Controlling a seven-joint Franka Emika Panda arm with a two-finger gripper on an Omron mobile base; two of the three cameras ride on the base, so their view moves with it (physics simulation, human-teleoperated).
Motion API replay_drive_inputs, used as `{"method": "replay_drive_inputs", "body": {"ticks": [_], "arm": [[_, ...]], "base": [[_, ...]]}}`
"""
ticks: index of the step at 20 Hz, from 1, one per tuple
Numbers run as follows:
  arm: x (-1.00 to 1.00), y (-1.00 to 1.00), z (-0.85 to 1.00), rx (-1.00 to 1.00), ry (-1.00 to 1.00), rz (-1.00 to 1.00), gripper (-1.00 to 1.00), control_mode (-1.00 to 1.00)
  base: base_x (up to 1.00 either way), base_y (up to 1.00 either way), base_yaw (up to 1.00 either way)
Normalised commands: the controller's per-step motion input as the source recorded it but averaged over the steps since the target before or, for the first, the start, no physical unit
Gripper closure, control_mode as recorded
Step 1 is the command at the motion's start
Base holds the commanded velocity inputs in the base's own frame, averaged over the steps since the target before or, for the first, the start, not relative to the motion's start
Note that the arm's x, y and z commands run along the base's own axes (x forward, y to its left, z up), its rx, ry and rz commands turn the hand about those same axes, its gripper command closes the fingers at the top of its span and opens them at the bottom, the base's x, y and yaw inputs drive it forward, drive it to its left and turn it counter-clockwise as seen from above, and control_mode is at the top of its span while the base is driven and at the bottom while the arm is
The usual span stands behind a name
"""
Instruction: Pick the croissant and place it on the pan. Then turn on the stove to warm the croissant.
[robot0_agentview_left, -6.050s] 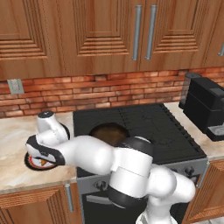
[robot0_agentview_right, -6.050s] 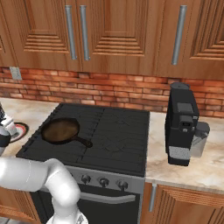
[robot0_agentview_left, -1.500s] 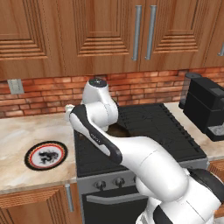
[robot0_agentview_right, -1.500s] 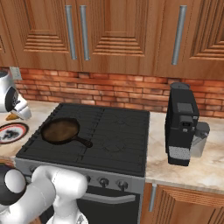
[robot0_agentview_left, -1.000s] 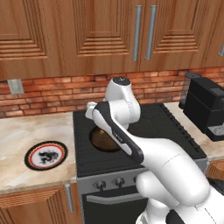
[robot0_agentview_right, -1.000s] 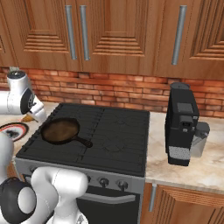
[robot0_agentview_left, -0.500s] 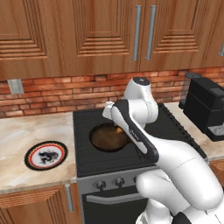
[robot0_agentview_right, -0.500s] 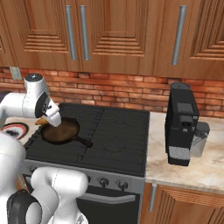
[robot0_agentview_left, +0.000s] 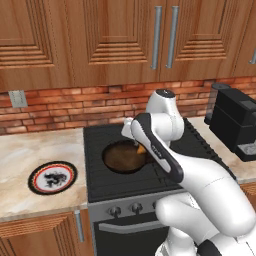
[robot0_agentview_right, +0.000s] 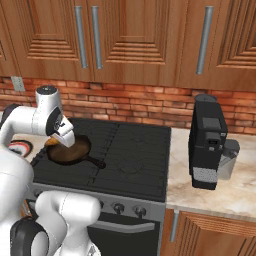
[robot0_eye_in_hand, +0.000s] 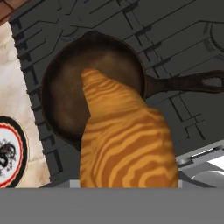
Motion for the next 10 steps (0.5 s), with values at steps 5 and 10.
{"method": "replay_drive_inputs", "body": {"ticks": [5,10], "arm": [[0.07,0.00,-0.24,0.00,0.00,0.00,1.00,-1.00],[0.15,0.00,-0.17,0.00,0.00,0.00,1.00,-1.00]], "base": [[0.00,0.00,0.00],[0.00,0.00,0.00]]}}
